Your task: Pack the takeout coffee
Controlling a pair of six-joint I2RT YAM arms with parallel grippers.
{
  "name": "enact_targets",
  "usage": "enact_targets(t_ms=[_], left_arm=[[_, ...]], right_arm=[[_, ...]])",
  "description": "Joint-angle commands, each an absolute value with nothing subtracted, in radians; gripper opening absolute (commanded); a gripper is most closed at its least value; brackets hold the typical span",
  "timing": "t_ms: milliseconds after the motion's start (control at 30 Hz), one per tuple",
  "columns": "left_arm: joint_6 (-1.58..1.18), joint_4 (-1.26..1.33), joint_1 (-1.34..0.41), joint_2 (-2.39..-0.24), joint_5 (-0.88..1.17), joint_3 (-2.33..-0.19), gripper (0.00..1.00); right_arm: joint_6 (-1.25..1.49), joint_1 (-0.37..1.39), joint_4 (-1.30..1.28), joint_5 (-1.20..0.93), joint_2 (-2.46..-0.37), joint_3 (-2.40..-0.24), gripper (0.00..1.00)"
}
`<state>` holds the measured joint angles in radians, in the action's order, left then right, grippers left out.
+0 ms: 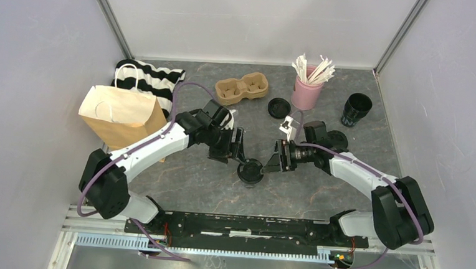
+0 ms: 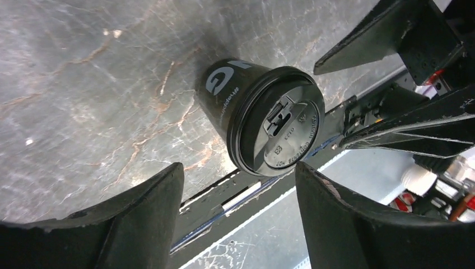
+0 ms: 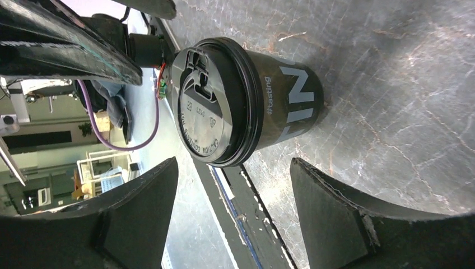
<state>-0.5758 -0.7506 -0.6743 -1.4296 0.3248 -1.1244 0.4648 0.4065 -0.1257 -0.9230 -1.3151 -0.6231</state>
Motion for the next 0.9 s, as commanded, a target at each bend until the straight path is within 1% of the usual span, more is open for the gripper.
enact_targets(t_ms=[0,200,467,733,867], left_arm=[[-0.584,-0.622,-0.673,-1.426,0.48,-1.057,0.77],[-0.581,-0.57,-0.673,-1.442,0.487,-0.994,0.67],[-0.559,-0.547,-0.671,-1.461,0.431,-0.917,0.59],[-0.56,-0.515,-0.669,-1.454,0.407,-0.848,0.57],[-0.566,-0.461,-0.645,-1.463,0.417,-0.783,0.56]], right_arm=[[0.457,0.428,-0.047,-0.958,-1.339,-0.615,0.78],[0.467,0.441,-0.029,-0.945,-1.369,-0.63,0.65],[0.473,0.458,-0.01,-0.912,-1.406,-0.627,0.53],[0.492,0.458,0.078,-0.883,-1.433,-0.57,0.5],[0.474,0.456,0.161,-0.865,-1.491,-0.487,0.48]])
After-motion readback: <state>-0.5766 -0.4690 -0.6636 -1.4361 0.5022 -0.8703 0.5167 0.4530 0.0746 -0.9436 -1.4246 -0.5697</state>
